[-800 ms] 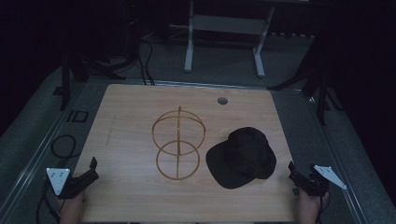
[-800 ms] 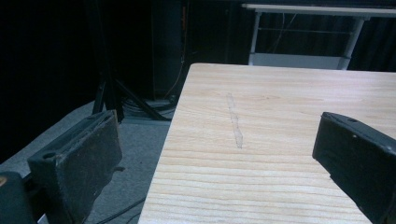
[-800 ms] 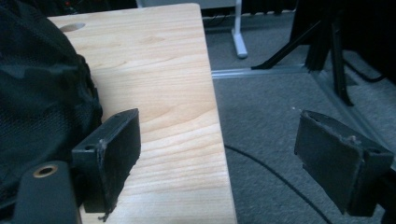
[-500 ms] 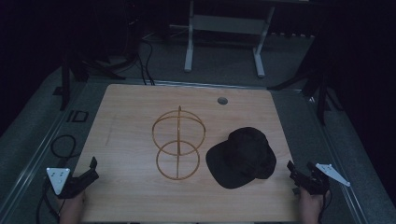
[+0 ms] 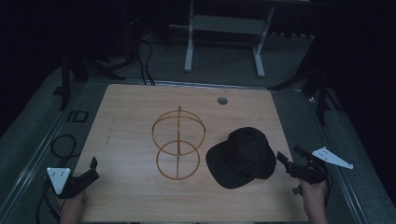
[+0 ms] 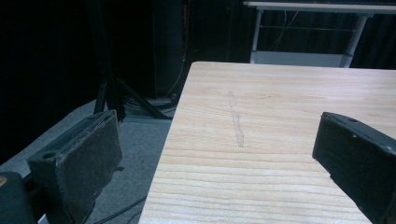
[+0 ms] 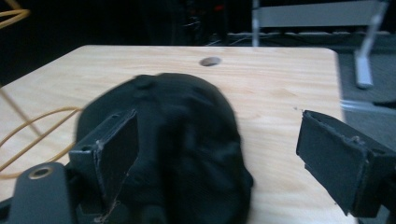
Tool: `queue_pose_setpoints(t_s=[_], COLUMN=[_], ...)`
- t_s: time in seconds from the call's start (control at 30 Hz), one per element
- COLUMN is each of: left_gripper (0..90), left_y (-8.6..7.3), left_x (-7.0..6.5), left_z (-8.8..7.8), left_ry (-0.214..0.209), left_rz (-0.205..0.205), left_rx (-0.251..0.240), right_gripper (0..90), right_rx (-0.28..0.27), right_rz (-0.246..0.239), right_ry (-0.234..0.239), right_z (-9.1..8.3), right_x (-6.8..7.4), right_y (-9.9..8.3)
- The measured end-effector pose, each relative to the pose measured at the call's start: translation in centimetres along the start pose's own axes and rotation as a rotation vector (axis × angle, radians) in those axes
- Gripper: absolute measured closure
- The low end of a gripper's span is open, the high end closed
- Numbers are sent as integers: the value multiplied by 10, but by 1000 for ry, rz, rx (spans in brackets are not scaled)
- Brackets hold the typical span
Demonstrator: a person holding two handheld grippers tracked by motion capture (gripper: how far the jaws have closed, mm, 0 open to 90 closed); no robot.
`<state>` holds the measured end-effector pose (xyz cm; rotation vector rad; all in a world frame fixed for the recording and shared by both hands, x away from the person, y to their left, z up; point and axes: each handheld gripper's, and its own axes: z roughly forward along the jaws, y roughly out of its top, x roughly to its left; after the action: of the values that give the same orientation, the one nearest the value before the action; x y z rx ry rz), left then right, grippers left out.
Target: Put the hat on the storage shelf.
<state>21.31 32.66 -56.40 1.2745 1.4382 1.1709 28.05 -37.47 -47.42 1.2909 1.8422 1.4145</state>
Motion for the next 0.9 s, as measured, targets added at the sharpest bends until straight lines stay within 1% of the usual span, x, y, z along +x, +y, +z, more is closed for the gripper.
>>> queue_pose_setpoints(t_s=[0.03,0.07,0.1,0.13,0.17,0.2,0.23,0.27,0.37,0.43,0.47,0.53,0.63,0.7,0.77,0.87,0.9], left_gripper=[18,18,18,18,18,18,18,18,18,18,18,18,18,18,18,18,18], left_y=[0,0,0,0,0,0,0,0,0,0,0,0,0,0,0,0,0], left_x=[0,0,0,0,0,0,0,0,-1,-1,-1,-1,-1,-1,-1,-1,-1], left_z=[0,0,0,0,0,0,0,0,0,0,0,0,0,1,1,1,1], left_ry=[0,0,-2,-4,-5,-5,-5,-5,-5,-7,-6,-6,-7,-6,-8,-6,-4], left_rz=[1,1,2,1,2,2,1,1,2,4,5,6,6,6,6,8,9], left_rx=[0,0,0,0,0,0,0,1,1,1,2,3,2,2,3,5,6], right_gripper=[127,127,128,128,128,128,127,127,122,127,127,126,126,122,124,154,160], right_rx=[6,6,11,19,38,38,44,44,57,77,87,105,149,177,185,204,219], right_rz=[-21,-21,-29,-42,-65,-65,-59,-59,-60,-71,-71,-71,-74,-75,-60,-56,-50], right_ry=[51,51,67,79,91,91,115,115,120,93,98,116,154,166,190,205,217], right_z=[5,5,7,10,17,17,22,22,30,39,42,50,63,71,75,76,77], right_x=[5,5,7,9,12,12,15,15,19,23,24,26,29,30,31,31,30], right_y=[5,5,7,8,11,11,12,12,13,15,16,17,17,16,15,17,17])
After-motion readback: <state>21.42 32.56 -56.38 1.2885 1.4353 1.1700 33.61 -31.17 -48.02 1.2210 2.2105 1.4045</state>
